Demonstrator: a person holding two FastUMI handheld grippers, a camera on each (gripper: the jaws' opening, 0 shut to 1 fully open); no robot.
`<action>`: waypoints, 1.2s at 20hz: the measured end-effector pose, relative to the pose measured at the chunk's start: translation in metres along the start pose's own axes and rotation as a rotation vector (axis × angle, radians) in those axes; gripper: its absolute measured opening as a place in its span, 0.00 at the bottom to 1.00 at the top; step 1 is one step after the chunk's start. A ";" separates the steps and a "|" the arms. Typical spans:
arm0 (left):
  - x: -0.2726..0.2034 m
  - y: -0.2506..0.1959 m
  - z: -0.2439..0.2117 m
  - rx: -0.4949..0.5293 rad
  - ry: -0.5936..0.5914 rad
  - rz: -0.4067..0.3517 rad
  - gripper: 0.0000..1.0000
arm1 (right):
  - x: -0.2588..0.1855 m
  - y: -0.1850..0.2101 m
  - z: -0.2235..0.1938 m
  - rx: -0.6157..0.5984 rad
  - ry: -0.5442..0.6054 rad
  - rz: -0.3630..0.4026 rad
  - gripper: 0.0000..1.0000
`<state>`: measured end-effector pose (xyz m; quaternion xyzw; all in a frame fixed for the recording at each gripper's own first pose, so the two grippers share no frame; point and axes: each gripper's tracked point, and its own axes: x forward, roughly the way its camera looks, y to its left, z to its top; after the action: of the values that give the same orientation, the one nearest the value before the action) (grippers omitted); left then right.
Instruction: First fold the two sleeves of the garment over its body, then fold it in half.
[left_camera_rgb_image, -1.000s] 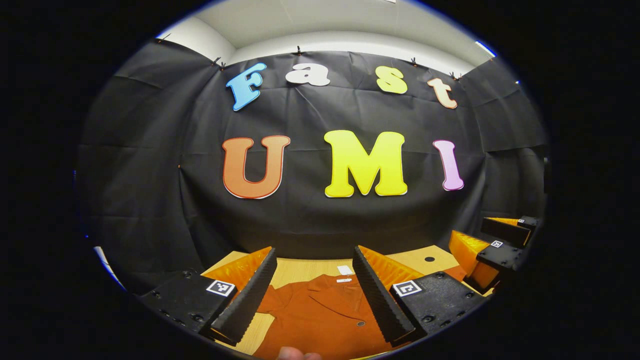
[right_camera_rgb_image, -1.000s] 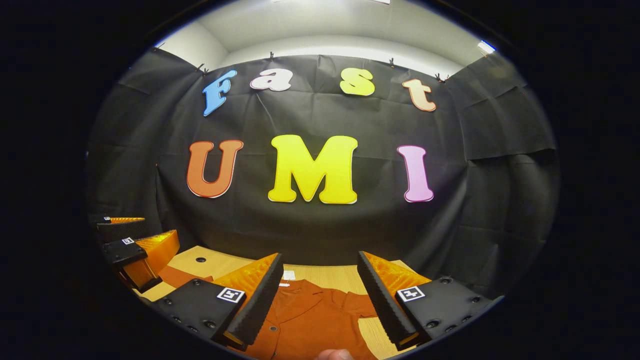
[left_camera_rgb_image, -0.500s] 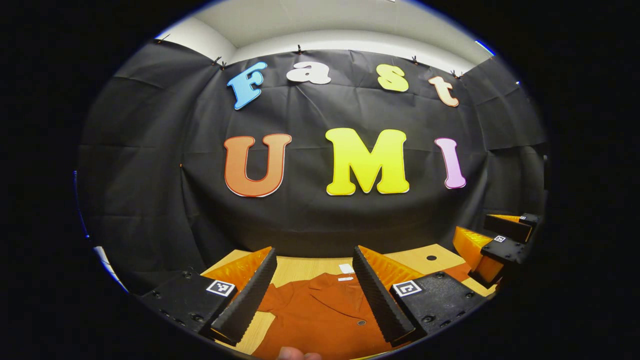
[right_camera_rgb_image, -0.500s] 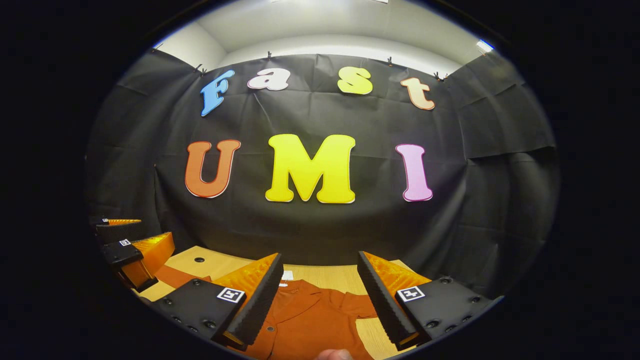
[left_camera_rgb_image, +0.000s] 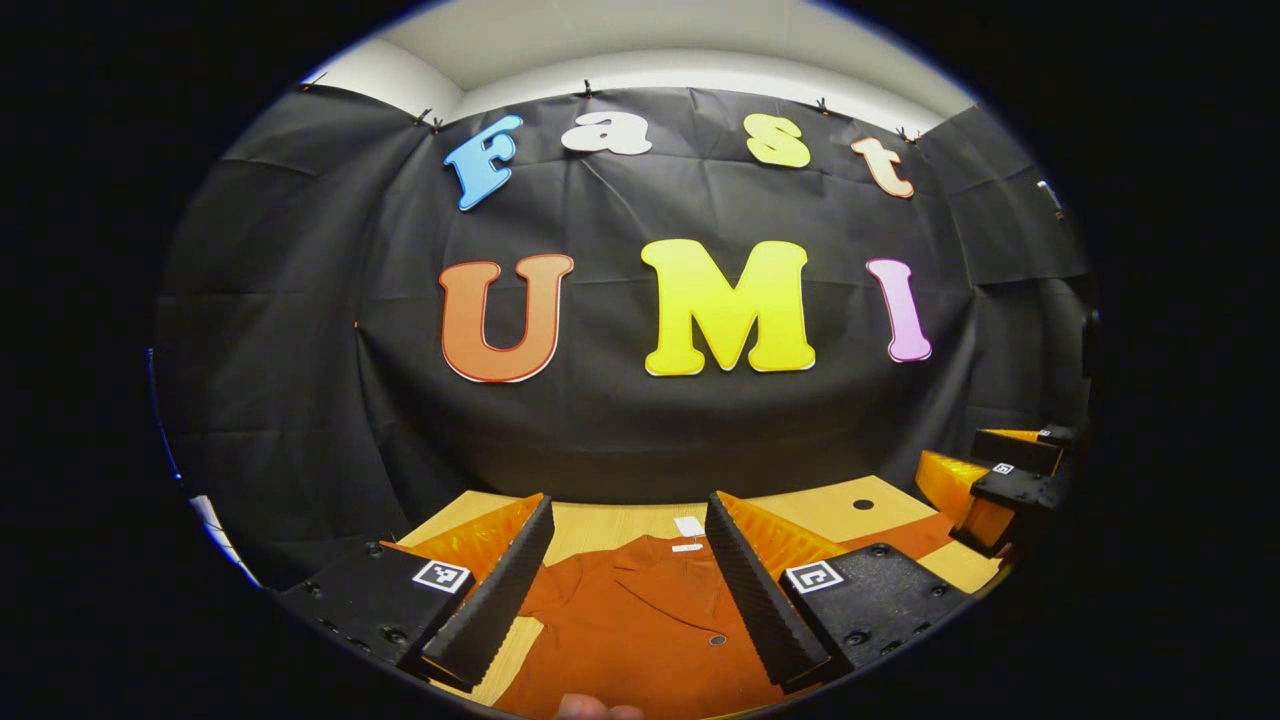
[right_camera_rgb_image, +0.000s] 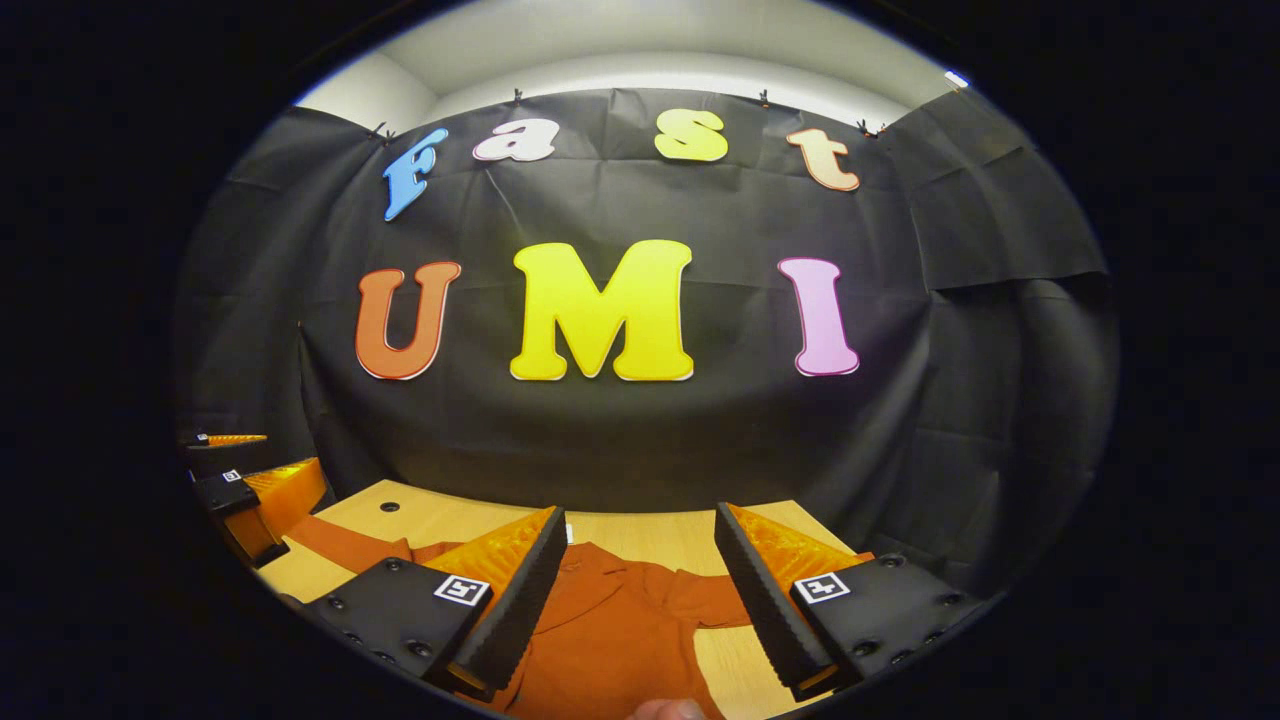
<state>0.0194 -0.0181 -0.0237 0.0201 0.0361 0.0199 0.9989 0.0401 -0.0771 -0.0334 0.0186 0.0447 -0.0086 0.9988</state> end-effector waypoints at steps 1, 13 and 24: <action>0.001 -0.007 -0.004 0.007 0.009 -0.006 0.98 | 0.004 -0.012 -0.005 -0.003 0.011 -0.006 0.93; 0.019 -0.070 -0.048 0.070 0.192 -0.045 0.99 | 0.073 -0.253 -0.092 0.069 0.220 -0.189 0.95; 0.025 -0.079 -0.079 0.121 0.330 0.020 1.00 | 0.164 -0.391 -0.241 0.344 0.451 -0.205 0.95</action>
<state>0.0416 -0.0926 -0.1077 0.0772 0.2005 0.0308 0.9762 0.1743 -0.4607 -0.3022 0.1841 0.2651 -0.1126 0.9398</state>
